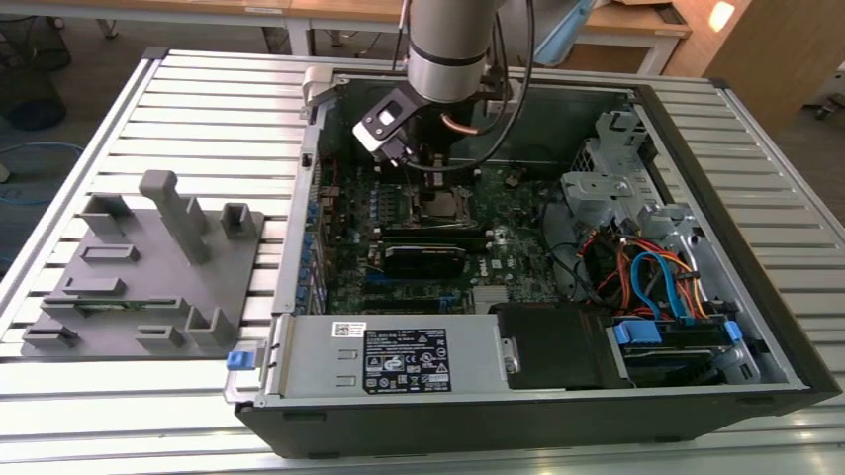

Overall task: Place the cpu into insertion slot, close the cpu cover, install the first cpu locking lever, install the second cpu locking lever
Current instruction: 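Close the cpu cover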

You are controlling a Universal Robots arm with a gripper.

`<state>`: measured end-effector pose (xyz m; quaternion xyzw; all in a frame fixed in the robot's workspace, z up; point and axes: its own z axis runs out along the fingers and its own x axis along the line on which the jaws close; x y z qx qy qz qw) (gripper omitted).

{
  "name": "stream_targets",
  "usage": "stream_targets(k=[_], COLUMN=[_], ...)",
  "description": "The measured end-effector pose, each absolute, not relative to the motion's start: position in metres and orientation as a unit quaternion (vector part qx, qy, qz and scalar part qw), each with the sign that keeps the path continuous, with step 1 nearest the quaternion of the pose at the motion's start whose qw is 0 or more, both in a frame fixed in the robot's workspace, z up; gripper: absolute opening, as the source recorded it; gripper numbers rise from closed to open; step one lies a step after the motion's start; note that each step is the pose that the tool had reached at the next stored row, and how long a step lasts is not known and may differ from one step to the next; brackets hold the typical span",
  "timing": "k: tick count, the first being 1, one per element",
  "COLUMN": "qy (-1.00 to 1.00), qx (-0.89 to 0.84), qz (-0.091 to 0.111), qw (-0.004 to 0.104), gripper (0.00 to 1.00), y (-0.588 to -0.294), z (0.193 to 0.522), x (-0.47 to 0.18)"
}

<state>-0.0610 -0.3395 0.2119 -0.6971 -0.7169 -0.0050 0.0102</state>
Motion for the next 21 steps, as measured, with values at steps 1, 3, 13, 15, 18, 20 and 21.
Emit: stream_targets(k=[1, 3, 13, 15, 18, 20, 21], qy=[-0.717, -0.717, -0.717, -0.717, -0.717, -0.717, -0.717], qx=[-0.697, -0.697, -0.697, -0.697, -0.697, -0.697, -0.697], qz=[-0.005, -0.006, -0.008, -0.008, -0.008, -0.008, -0.008], qw=[0.011, 0.011, 0.013, 0.013, 0.013, 0.013, 0.013], gripper=[0.10, 0.10, 0.10, 0.10, 0.10, 0.10, 0.10], y=[-0.340, -0.339, -0.339, -0.339, -0.339, -0.339, -0.339], z=[0.211, 0.210, 0.201, 0.199, 0.197, 0.197, 0.197], x=[-0.062, -0.062, -0.063, -0.063, -0.063, -0.063, -0.063])
